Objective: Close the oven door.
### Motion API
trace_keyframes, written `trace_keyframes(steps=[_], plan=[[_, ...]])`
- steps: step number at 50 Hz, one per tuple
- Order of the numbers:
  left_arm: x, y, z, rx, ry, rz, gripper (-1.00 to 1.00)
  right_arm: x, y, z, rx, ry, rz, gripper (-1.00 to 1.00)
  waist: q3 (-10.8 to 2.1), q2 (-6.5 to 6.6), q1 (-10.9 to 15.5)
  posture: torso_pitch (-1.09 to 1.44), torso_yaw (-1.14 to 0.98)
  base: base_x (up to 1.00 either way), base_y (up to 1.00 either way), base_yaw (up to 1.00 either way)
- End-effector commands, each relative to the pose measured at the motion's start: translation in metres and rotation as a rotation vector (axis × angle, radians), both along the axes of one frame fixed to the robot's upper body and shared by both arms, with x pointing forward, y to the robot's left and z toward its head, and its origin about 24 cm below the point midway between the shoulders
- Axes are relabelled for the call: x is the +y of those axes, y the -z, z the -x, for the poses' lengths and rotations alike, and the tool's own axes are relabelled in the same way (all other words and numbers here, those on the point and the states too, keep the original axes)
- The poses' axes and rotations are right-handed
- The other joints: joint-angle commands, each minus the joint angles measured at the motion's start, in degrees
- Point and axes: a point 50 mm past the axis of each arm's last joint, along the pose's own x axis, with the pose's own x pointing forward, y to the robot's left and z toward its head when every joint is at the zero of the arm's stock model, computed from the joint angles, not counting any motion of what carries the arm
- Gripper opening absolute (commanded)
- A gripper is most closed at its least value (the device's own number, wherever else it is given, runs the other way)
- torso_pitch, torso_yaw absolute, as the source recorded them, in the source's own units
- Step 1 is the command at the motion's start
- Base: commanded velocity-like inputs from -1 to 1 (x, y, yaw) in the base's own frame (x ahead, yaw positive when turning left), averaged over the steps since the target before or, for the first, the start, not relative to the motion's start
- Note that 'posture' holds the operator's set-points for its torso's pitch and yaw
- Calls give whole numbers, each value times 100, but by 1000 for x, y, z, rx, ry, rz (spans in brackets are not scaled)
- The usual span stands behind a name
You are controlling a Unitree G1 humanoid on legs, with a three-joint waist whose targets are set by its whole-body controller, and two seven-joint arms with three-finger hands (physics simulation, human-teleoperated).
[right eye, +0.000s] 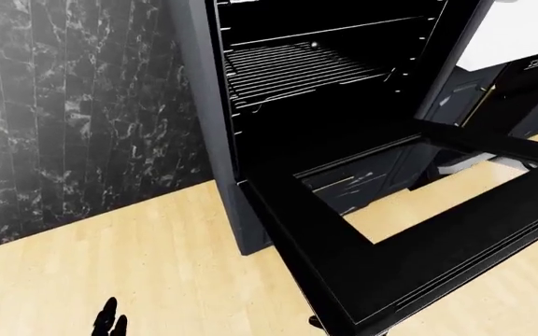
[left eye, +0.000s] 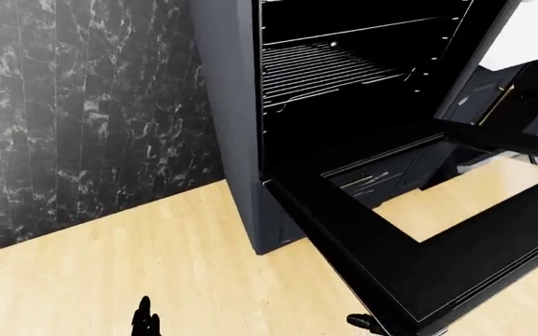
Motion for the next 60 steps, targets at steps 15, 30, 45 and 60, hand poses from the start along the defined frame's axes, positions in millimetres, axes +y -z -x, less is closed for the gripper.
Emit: trace_keyframes(steps=[15,30,45,60], plan=[[6,-5,-4,-38,-2,-26,100,-4,-4,-7,-36,1,-64,100,-1,133,-29,0,0,0,0,-7],[4,-5,-5,-41,0,-27,100,-3,-4,-7,-41,-2,-88,100,46,147,-86,0,0,0,0,-23],[5,-5,-5,-39,-2,-25,100,-3,-4,-7,-43,-2,-102,100,63,63,-66,0,0,0,0,-24],[6,-6,-6,-39,-1,-26,100,-2,-3,-7,-45,-8,-113,100,115,436,-16,0,0,0,0,-32]])
